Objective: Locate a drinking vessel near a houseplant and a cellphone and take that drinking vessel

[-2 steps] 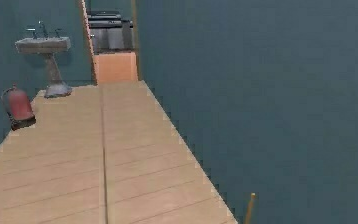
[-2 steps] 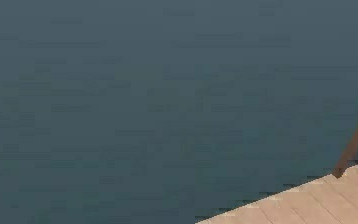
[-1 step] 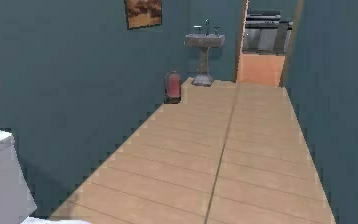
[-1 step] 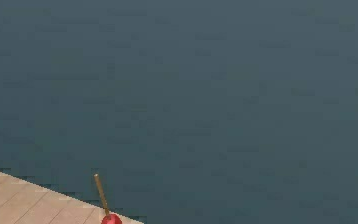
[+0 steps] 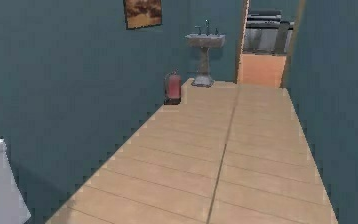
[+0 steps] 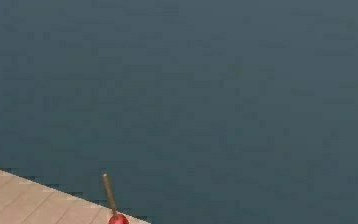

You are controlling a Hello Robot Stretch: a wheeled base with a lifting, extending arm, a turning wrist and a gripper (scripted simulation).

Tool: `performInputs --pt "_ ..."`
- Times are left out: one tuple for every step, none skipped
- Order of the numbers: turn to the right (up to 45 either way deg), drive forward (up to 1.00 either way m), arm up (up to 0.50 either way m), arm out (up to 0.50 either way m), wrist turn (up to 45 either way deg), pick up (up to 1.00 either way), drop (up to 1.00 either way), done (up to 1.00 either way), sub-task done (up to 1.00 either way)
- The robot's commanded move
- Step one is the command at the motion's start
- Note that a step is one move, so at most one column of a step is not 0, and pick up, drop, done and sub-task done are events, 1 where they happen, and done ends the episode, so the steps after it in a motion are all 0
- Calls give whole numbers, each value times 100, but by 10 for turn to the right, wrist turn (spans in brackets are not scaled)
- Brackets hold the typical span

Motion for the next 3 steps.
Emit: performInputs --pt "240 0 0 0 0 0 0 0 0" --pt "0 100 0 0 0 0 0 0 0" --pt "0 100 0 0 0 0 0 0 0"
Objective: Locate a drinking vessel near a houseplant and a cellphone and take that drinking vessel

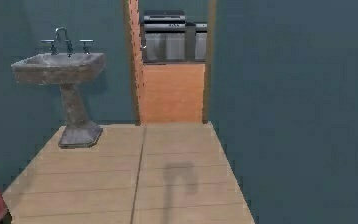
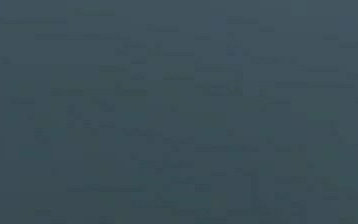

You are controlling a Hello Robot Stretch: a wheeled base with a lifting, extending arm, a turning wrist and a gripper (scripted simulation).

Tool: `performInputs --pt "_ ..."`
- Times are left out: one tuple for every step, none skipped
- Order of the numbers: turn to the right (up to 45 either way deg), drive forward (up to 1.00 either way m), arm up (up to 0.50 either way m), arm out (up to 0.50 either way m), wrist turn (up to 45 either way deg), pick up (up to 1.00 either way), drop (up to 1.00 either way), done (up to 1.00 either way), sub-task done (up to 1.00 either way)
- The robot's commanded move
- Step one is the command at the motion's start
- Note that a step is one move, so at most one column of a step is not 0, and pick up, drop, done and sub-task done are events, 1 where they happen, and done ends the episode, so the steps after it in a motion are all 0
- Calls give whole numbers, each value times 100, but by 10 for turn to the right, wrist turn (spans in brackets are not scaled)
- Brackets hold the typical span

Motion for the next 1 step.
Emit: performInputs --pt "0 100 0 0 0 0 0 0 0"
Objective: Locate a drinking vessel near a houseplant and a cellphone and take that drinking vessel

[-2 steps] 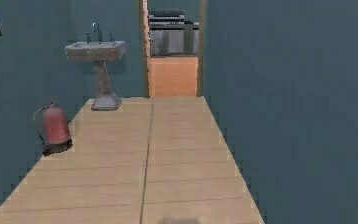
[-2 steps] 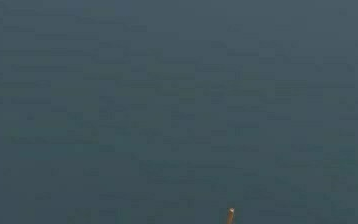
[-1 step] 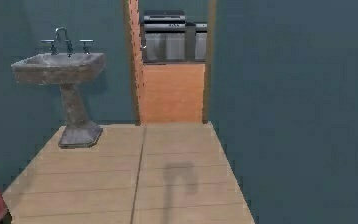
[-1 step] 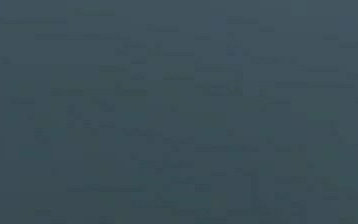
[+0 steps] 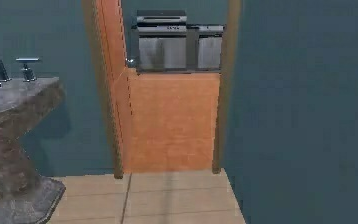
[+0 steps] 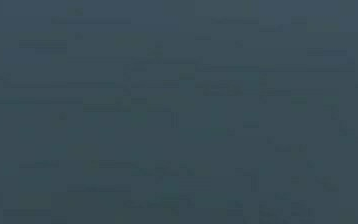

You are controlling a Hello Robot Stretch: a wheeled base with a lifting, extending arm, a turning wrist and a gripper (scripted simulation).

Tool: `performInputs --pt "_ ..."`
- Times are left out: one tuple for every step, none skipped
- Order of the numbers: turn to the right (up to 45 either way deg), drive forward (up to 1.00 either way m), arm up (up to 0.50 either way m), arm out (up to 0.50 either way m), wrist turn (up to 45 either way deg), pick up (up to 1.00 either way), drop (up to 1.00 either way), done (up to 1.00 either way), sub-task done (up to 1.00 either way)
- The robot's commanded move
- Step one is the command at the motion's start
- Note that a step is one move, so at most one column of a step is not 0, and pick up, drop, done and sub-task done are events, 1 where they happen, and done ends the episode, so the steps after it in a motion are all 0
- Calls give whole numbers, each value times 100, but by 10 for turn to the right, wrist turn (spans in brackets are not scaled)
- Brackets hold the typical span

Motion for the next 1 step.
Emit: performInputs --pt "0 100 0 0 0 0 0 0 0"
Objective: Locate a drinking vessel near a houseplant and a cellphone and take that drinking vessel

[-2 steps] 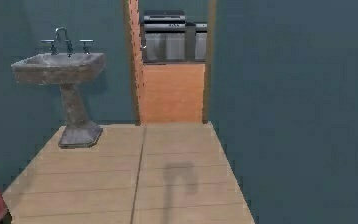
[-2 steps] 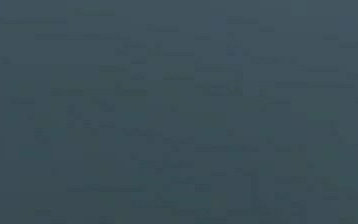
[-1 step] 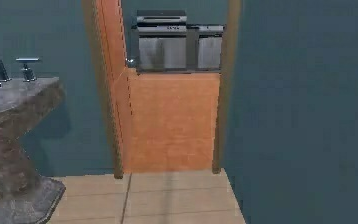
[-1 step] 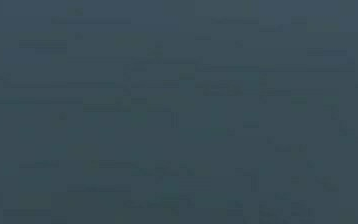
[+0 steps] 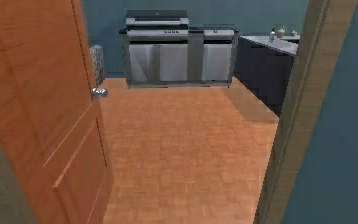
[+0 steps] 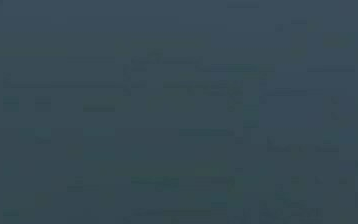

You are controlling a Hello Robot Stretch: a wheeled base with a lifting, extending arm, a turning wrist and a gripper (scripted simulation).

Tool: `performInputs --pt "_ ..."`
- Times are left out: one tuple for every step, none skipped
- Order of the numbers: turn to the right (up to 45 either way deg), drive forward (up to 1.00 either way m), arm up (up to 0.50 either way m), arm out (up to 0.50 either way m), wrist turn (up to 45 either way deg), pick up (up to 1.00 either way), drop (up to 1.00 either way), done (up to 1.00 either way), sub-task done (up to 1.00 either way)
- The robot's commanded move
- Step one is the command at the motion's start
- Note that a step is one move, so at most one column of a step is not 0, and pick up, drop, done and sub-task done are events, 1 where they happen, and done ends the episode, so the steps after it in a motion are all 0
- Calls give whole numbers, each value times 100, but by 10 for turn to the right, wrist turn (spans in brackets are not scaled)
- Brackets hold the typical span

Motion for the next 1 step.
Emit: performInputs --pt "60 0 0 0 0 0 0 0 0"
